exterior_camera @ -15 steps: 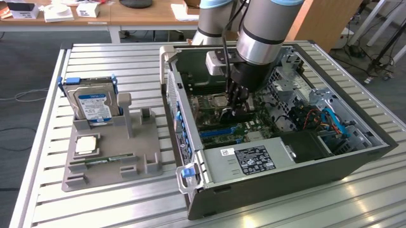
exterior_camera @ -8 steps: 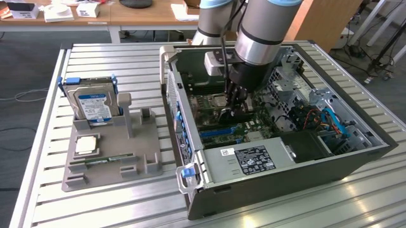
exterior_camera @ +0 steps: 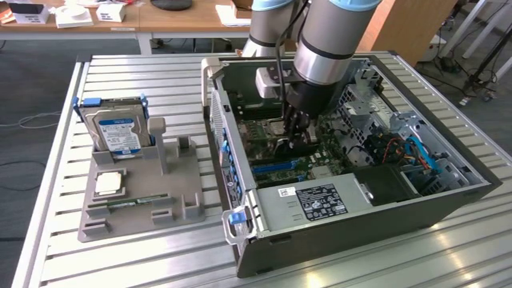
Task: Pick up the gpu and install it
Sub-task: 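Insert the gpu into the slot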
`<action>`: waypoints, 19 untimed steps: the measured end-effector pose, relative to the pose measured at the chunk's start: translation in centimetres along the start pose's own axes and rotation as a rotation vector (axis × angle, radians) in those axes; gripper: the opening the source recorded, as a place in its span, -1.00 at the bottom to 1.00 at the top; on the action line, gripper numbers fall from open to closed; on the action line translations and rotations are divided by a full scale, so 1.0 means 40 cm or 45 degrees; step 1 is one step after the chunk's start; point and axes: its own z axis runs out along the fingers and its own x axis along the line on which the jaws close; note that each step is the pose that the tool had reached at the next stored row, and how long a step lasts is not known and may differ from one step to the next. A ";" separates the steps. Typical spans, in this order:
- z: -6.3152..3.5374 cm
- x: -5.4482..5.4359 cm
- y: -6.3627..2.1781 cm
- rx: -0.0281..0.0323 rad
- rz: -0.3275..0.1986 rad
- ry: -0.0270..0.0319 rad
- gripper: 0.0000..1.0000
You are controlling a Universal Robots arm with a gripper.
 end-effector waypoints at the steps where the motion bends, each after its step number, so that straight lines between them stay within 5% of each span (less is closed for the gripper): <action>1: 0.002 0.000 0.000 0.0001 0.000 -0.0002 -0.46; 19: 0.012 0.001 0.005 0.0000 -0.002 -0.0001 -0.46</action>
